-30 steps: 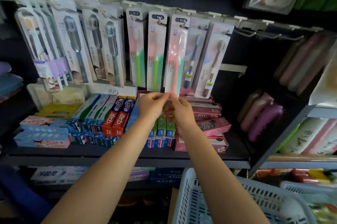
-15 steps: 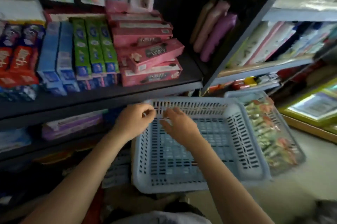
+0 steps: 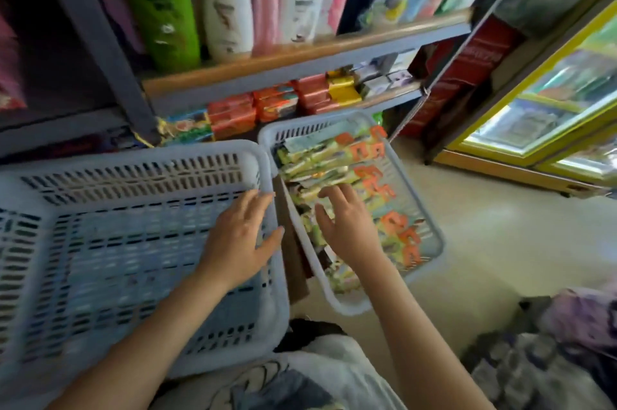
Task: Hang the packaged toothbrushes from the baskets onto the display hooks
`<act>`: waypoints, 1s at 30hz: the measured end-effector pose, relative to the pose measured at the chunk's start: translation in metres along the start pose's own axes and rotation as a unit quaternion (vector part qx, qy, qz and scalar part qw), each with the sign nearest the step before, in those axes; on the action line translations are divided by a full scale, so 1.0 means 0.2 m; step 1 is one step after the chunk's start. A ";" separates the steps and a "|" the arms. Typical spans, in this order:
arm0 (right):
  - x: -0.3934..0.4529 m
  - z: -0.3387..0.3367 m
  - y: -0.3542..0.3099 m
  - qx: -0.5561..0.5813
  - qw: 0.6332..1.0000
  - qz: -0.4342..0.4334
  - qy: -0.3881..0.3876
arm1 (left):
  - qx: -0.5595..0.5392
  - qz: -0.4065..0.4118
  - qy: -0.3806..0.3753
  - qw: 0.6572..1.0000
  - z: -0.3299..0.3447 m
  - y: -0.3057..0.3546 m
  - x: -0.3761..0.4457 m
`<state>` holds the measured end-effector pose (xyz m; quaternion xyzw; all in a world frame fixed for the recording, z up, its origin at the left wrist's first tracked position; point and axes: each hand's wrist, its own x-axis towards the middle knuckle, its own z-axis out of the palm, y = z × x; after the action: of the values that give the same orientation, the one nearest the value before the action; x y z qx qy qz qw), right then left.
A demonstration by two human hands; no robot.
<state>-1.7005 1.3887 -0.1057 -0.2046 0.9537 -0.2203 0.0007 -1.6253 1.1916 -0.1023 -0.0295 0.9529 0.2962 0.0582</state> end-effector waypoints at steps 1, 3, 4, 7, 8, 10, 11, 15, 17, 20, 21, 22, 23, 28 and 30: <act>0.01 -0.03 0.13 -0.018 0.999 0.021 -0.039 | -0.003 -0.035 -0.006 0.999 0.06 0.08 0.04; 0.02 -0.08 0.36 -0.041 0.992 0.049 -0.107 | -0.010 -0.111 -0.009 0.994 0.14 0.19 0.09; 0.02 -0.11 0.45 -0.052 0.988 0.054 -0.132 | -0.005 -0.136 -0.005 0.991 0.16 0.24 0.10; 0.06 -0.12 0.61 -0.099 0.972 0.042 -0.210 | 0.033 -0.159 0.026 0.986 0.20 0.31 0.11; 0.09 -0.10 0.64 -0.111 0.965 0.028 -0.235 | 0.039 -0.166 0.030 0.985 0.21 0.33 0.11; 0.12 -0.04 0.68 -0.135 0.951 -0.008 -0.280 | 0.049 -0.180 0.034 0.982 0.24 0.35 0.10; 0.13 -0.01 0.69 -0.152 0.942 -0.029 -0.299 | 0.053 -0.183 0.036 0.981 0.26 0.36 0.10; 0.15 0.10 0.70 -0.245 0.902 -0.096 -0.341 | 0.053 -0.183 0.052 0.980 0.27 0.35 0.11; 0.17 0.11 0.71 -0.293 0.880 -0.117 -0.356 | 0.055 -0.184 0.056 0.980 0.28 0.34 0.12; 0.19 0.08 0.73 -0.349 0.848 -0.138 -0.375 | 0.060 -0.191 0.058 0.978 0.29 0.35 0.12; 0.19 0.07 0.74 -0.360 0.842 -0.140 -0.376 | 0.062 -0.194 0.059 0.977 0.29 0.36 0.12; 0.20 0.07 0.75 -0.364 0.842 -0.142 -0.373 | 0.065 -0.195 0.061 0.977 0.29 0.36 0.12; 0.21 0.06 0.76 -0.357 0.848 -0.140 -0.365 | 0.068 -0.195 0.063 0.976 0.30 0.36 0.12; 0.26 0.04 0.81 -0.268 0.899 -0.085 -0.335 | 0.072 -0.194 0.075 0.976 0.30 0.36 0.12; 0.26 0.03 0.80 -0.268 0.898 -0.082 -0.338 | 0.082 -0.194 0.078 0.974 0.30 0.36 0.11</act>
<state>-1.8104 1.4967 -0.1743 -0.3369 0.8989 0.1271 0.2497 -1.6489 1.2840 -0.1137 -0.2322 0.9516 0.1966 0.0425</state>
